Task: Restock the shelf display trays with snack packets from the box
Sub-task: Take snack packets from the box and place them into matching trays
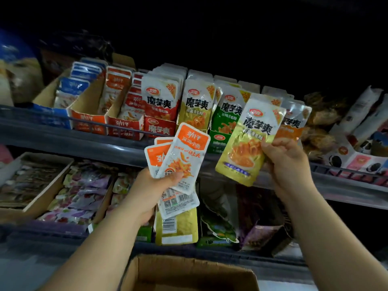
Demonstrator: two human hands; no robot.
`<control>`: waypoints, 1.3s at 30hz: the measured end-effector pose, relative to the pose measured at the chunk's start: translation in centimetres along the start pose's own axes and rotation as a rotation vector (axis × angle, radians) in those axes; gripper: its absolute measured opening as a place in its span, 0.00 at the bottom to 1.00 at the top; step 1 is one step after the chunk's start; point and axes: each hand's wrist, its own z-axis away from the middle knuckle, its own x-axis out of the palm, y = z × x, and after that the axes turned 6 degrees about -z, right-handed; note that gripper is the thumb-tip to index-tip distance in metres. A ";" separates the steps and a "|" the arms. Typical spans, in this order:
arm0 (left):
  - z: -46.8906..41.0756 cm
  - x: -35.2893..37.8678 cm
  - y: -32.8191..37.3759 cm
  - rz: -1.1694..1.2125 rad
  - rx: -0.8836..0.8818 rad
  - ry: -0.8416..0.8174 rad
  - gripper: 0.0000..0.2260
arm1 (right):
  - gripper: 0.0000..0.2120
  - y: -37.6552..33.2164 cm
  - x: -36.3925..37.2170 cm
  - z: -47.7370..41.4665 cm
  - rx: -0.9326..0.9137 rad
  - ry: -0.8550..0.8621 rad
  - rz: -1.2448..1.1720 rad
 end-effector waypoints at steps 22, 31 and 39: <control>0.0 -6.2 3.0 0.059 0.088 0.156 0.06 | 0.15 2.3 10.9 -5.2 -0.292 -0.242 0.423; 0.2 -5.8 2.8 0.051 0.116 0.151 0.08 | 0.03 2.6 9.7 -4.8 -0.343 -0.191 0.711; 0.2 -5.2 2.8 0.032 0.126 0.126 0.07 | 0.09 1.9 10.6 0.9 -0.342 -0.266 0.350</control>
